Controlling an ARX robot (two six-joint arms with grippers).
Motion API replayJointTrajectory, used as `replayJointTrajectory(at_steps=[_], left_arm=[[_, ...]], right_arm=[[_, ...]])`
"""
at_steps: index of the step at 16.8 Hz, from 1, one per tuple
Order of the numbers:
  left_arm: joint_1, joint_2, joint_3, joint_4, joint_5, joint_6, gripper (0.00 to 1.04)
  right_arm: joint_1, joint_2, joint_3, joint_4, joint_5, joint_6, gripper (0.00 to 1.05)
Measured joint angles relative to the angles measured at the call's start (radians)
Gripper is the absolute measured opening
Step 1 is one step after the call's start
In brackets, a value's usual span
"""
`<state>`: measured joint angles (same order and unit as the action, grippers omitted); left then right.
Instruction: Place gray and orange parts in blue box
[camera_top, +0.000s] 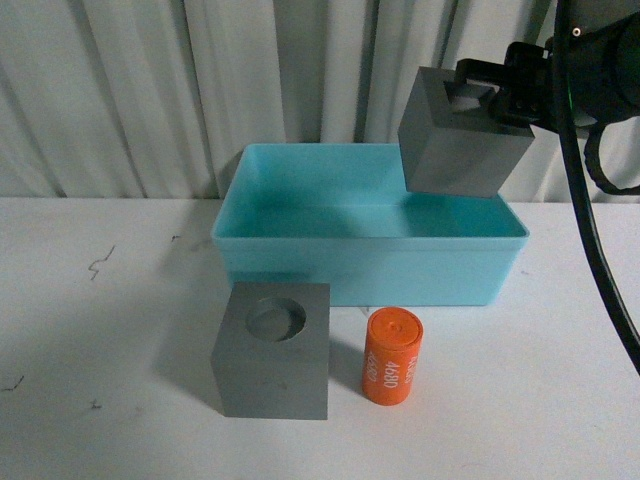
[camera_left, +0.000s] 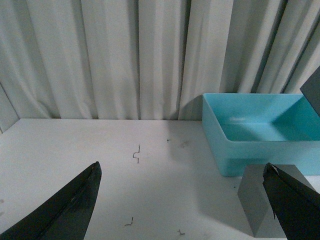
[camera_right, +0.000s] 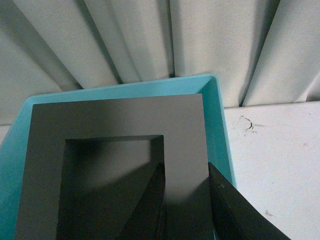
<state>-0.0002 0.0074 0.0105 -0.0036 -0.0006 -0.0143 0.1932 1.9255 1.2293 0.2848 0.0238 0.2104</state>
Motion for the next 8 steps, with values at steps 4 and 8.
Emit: replayJointTrajectory(at_steps=[4,8], left_arm=[[0.000,0.000,0.000,0.000,0.000,0.000,0.98],[0.000,0.000,0.000,0.000,0.000,0.000,0.98]], right_arm=[[0.003,0.060,0.013,-0.021,0.026,0.004,0.19],[0.003,0.079,0.043,-0.023,0.043,0.016,0.19]])
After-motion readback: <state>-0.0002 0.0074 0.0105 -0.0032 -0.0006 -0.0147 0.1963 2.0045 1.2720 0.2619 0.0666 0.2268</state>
